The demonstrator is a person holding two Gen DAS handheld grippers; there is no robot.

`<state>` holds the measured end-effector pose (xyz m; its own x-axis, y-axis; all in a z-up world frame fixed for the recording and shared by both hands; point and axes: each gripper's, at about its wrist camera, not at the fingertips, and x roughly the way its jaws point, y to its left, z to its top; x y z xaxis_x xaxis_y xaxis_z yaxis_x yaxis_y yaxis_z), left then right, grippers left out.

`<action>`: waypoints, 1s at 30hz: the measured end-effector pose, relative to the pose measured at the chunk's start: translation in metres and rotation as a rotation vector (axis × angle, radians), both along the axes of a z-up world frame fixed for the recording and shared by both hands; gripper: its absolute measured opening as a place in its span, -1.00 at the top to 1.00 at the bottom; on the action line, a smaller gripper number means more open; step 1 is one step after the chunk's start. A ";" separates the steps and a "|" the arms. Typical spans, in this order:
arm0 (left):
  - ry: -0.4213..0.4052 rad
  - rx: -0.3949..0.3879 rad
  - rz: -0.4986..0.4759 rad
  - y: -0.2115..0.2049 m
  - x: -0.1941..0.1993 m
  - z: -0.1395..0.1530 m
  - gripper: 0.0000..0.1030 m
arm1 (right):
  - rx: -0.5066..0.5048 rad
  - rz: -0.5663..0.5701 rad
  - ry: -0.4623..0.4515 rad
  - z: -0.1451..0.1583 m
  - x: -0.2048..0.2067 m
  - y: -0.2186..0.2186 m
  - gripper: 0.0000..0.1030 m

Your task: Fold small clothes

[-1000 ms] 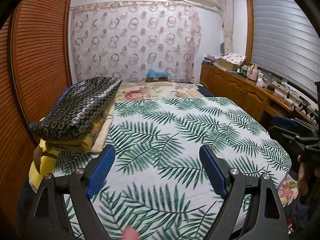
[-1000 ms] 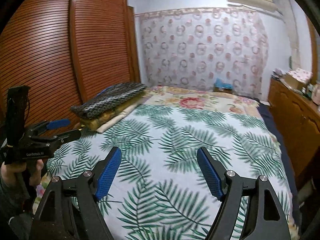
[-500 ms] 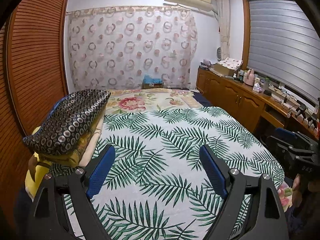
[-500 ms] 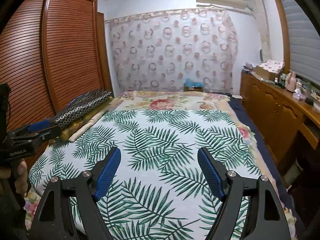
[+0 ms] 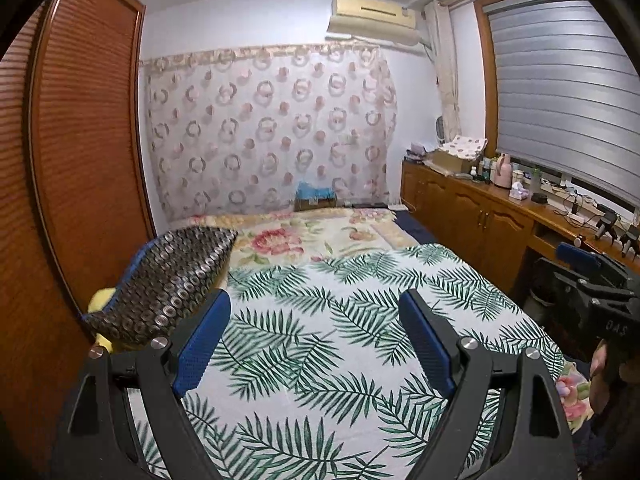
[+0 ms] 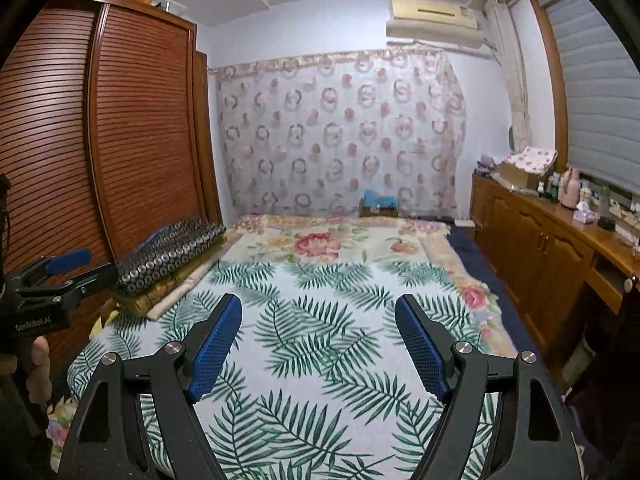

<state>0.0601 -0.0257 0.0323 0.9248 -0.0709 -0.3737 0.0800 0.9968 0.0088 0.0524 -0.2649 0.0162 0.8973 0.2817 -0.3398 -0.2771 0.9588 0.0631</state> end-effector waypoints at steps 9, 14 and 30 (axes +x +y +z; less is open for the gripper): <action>-0.014 -0.015 0.014 0.005 -0.006 0.004 -0.68 | -0.006 -0.021 -0.027 -0.012 -0.008 0.006 -0.57; -0.009 -0.018 0.020 0.006 -0.005 0.001 -0.68 | -0.003 -0.019 -0.028 -0.013 -0.007 0.005 -0.57; -0.002 -0.017 0.033 0.008 -0.004 -0.005 -0.68 | -0.002 -0.016 -0.029 -0.013 -0.009 0.003 -0.57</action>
